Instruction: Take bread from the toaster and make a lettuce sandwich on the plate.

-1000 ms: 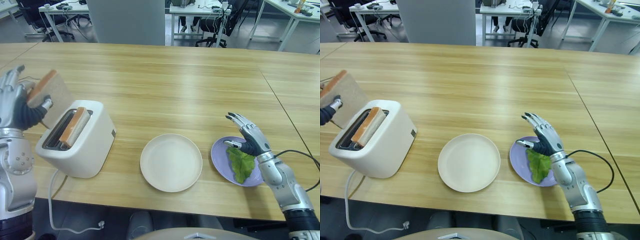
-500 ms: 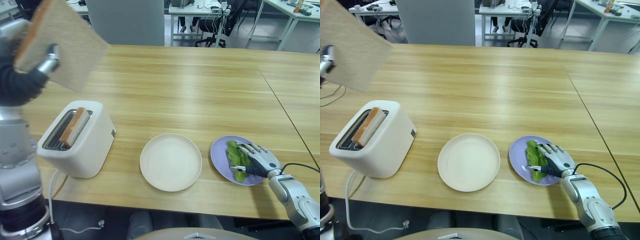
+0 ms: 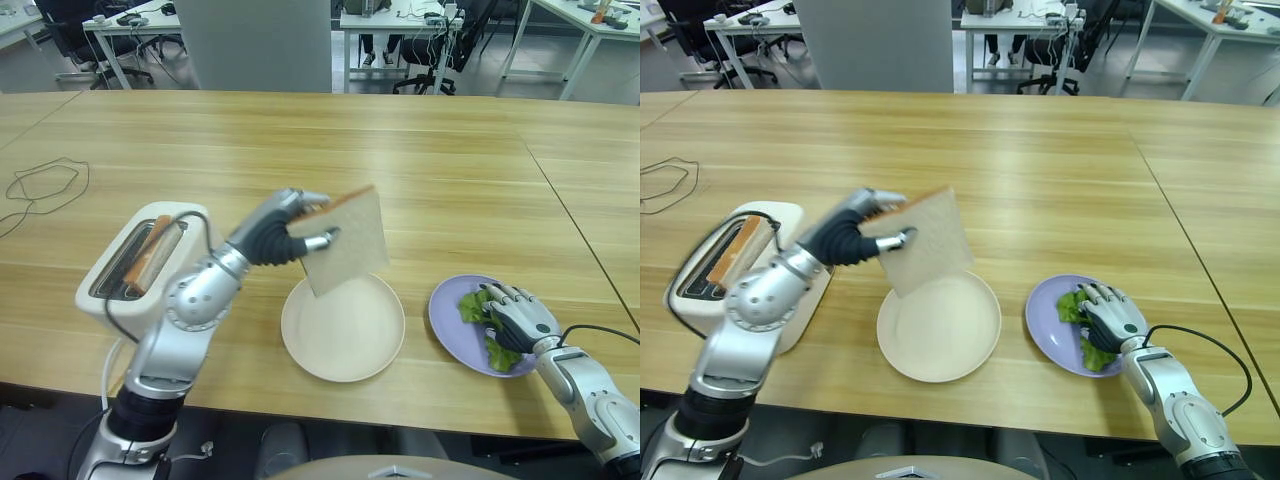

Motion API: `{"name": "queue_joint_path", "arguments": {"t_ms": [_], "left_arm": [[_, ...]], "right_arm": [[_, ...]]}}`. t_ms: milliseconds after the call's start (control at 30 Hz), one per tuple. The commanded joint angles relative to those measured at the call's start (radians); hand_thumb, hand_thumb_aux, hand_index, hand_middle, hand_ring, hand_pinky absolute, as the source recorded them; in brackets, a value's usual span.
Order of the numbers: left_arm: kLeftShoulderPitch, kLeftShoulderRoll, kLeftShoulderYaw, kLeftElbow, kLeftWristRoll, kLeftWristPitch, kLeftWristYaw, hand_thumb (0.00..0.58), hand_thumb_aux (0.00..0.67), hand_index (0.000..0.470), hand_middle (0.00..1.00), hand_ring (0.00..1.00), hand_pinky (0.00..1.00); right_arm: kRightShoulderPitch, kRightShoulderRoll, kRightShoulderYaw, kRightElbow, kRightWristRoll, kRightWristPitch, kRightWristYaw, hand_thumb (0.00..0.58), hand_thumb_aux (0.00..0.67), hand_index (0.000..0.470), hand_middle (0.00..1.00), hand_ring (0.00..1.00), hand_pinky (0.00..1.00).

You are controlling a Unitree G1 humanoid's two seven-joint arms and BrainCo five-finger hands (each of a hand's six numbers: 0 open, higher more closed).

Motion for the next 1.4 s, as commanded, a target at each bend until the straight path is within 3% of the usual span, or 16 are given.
{"name": "queue_joint_path", "arguments": {"t_ms": [33,333,367,400,433,467,500,533,567,600,800,1000,1233,1400], "left_arm": [[-0.003,-0.011,-0.082,0.143,0.071,-0.037,-0.018,0.58,0.67,0.46,1.0,1.0,1.0],[-0.082,-0.028,-0.262,0.567,0.263,-0.163,0.001,0.58,0.667,0.458,1.0,1.0,1.0],[-0.093,-0.032,-0.277,0.604,0.281,-0.179,0.008,0.567,0.57,0.391,1.0,1.0,1.0],[-0.106,-0.036,-0.291,0.64,0.302,-0.199,0.025,0.535,0.483,0.332,0.87,0.87,0.87],[-0.121,-0.04,-0.305,0.672,0.331,-0.216,0.05,0.371,0.268,0.184,0.65,0.65,0.65],[-0.133,-0.047,-0.315,0.702,0.352,-0.229,0.072,0.0,0.0,0.0,0.59,0.59,0.59],[-0.144,-0.056,-0.32,0.728,0.367,-0.242,0.094,0.0,0.0,0.0,0.45,0.45,0.45],[-0.153,-0.063,-0.325,0.745,0.381,-0.254,0.116,0.0,0.0,0.0,0.14,0.14,0.14],[-0.161,-0.067,-0.33,0.756,0.402,-0.262,0.139,0.0,0.0,0.0,0.14,0.14,0.14],[-0.169,-0.066,-0.335,0.76,0.429,-0.269,0.163,0.0,0.0,0.0,0.0,0.0,0.0],[-0.193,-0.02,-0.338,0.662,0.584,-0.312,0.299,0.0,0.0,0.0,0.0,0.0,0.0],[-0.145,0.073,-0.229,0.381,0.719,-0.219,0.352,0.0,0.0,0.0,0.0,0.0,0.0],[0.056,0.188,0.058,0.046,0.749,-0.071,0.296,0.0,0.0,0.0,0.0,0.0,0.0],[0.21,0.198,0.292,-0.11,0.699,0.002,0.27,0.0,0.0,0.0,0.0,0.0,0.0]], "right_arm": [[-0.011,-0.01,0.008,-0.004,0.004,-0.008,-0.028,0.58,0.67,0.46,0.0,0.0,0.0],[-0.046,-0.006,-0.05,-0.122,0.032,-0.039,-0.144,0.58,0.67,0.46,0.0,0.0,0.0],[-0.051,-0.004,-0.057,-0.141,0.037,-0.043,-0.152,0.58,0.67,0.46,0.0,0.0,0.0],[-0.057,-0.002,-0.063,-0.162,0.043,-0.049,-0.159,0.58,0.67,0.46,0.0,0.0,0.0],[-0.064,0.001,-0.068,-0.181,0.048,-0.056,-0.164,0.58,0.67,0.46,0.0,0.0,0.0],[-0.073,0.006,-0.069,-0.198,0.053,-0.062,-0.164,0.58,0.67,0.46,0.0,0.0,0.0],[-0.083,0.01,-0.066,-0.212,0.057,-0.068,-0.164,0.58,0.67,0.46,0.0,0.0,0.0],[-0.091,0.015,-0.061,-0.222,0.059,-0.075,-0.165,0.58,0.67,0.46,0.0,0.0,0.0],[-0.1,0.021,-0.054,-0.227,0.063,-0.084,-0.164,0.58,0.67,0.46,0.0,0.0,0.0],[-0.109,0.028,-0.045,-0.232,0.064,-0.093,-0.162,0.58,0.67,0.46,0.0,0.0,0.0],[-0.2,0.106,0.033,-0.24,0.07,-0.133,-0.13,0.58,0.67,0.46,0.0,0.0,0.0],[-0.288,0.207,0.154,-0.189,0.058,-0.181,-0.101,0.58,0.67,0.46,0.0,0.0,0.0],[-0.322,0.302,0.304,-0.08,0.03,-0.227,-0.094,0.58,0.67,0.46,0.0,0.0,0.0],[-0.314,0.332,0.386,-0.003,0.022,-0.255,-0.094,0.58,0.67,0.46,0.0,0.0,0.0]]}}
